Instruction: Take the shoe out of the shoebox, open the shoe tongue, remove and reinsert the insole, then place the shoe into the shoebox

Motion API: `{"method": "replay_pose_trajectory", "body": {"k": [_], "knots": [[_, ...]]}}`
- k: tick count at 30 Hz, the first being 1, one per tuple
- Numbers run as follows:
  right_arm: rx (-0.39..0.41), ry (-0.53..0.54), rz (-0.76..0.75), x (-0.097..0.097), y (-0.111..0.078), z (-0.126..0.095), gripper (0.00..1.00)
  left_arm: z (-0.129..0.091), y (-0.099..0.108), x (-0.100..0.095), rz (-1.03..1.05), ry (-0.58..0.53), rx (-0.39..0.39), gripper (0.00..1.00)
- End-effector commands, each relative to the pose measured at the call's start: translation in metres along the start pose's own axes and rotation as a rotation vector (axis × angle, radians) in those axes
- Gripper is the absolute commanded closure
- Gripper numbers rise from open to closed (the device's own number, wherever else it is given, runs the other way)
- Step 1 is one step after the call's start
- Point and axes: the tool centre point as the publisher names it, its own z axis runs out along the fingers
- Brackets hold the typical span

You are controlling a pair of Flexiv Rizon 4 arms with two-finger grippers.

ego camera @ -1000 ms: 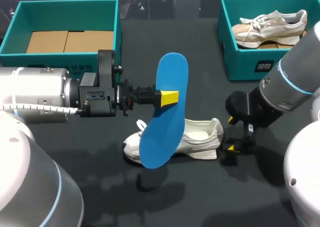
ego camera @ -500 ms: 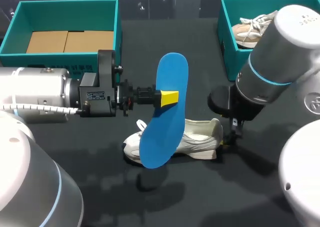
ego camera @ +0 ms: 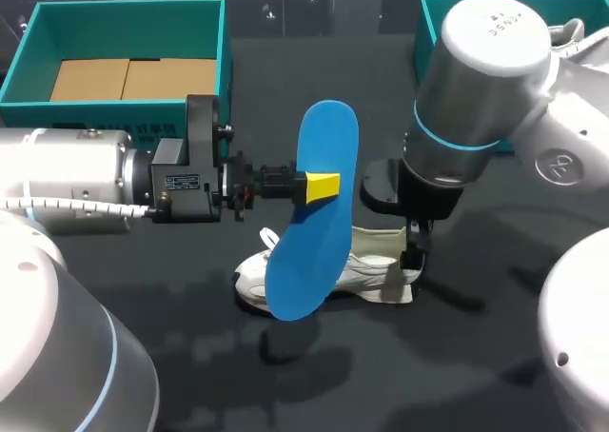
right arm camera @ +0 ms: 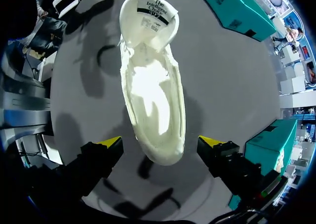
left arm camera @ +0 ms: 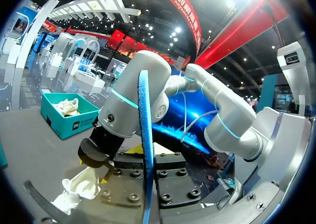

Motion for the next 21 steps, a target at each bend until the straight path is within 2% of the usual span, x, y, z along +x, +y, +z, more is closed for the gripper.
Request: {"method": "replay_pose_trajectory", "body": {"k": [1,6,12,18,21], "knots": [[0.087,-0.005,-0.013,-0.005,0.018,-0.004,0.0,0.0,0.002,0.002,0.0,-0.003,0.005,1.0],[0.092,-0.022,-0.057,-0.013,0.038,0.005,0.0,0.0,0.002,0.002,0.0,-0.003,0.005,1.0],[0.087,-0.028,-0.105,-0.022,0.054,0.023,0.0,0.0,0.002,0.002,0.0,-0.003,0.005,1.0],[0.077,-0.028,-0.122,-0.027,0.062,0.035,0.26,0.0,0.002,0.002,0.0,-0.003,0.005,1.0],[0.075,-0.02,-0.13,-0.027,0.065,0.042,0.29,0.0,0.002,0.002,0.0,-0.003,0.005,1.0]]}}
